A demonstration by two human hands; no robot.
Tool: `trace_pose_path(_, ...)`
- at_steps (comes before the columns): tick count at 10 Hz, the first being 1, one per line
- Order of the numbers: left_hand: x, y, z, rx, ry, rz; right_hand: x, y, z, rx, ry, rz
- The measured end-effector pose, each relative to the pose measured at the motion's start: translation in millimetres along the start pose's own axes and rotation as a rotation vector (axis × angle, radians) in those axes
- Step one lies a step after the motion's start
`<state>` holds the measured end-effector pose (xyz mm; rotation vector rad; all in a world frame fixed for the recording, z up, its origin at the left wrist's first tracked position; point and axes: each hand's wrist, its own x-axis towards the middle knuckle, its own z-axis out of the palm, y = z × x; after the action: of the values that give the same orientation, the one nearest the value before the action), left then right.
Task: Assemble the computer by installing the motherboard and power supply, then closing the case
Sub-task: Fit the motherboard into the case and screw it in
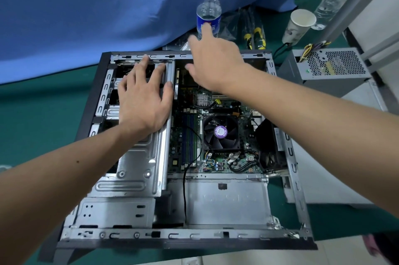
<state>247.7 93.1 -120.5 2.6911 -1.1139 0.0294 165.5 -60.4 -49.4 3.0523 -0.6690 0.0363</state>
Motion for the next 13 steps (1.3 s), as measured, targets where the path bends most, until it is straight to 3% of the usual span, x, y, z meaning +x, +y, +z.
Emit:
trace_pose_path(1, -0.2, 0.2, 0.0, -0.004, 0.004, -0.005, 1.2, 4.1, -1.8, 0.163, -0.04, -0.065)
trace_pose_path(2, 1.1, 1.2, -0.4, -0.004, 0.005, -0.004, -3.9, 9.5, 5.9, 0.13, 0.037, -0.084)
trace_pose_path(3, 1.3, 1.9, -0.3, -0.002, 0.001, -0.002, -5.2, 12.8, 11.3, 0.045, 0.11, 0.019)
trace_pose_path(4, -0.1, 0.6, -0.3, 0.001, -0.002, -0.002, -1.9, 13.5, 10.5, 0.022, 0.067, 0.091)
trace_pose_path(6, -0.6, 0.5, -0.3, 0.006, -0.007, -0.004, -6.7, 20.5, 7.5, 0.3, -0.016, -0.092)
trace_pose_path(8, -0.3, 0.1, 0.0, 0.006, -0.009, -0.006, -5.1, 11.1, 12.0, -0.054, 0.07, 0.056)
trace_pose_path(10, -0.2, 0.2, 0.2, 0.002, -0.003, -0.003, -3.6, 20.2, 6.0, 0.232, -0.024, -0.101)
trace_pose_path(12, -0.3, 0.7, 0.3, -0.004, -0.002, -0.006, -6.8, 13.0, 8.6, -0.021, 0.051, 0.007)
trace_pose_path(13, -0.2, 1.0, -0.2, -0.006, -0.001, -0.007, -3.9, 11.6, 4.0, 0.171, -0.03, -0.018)
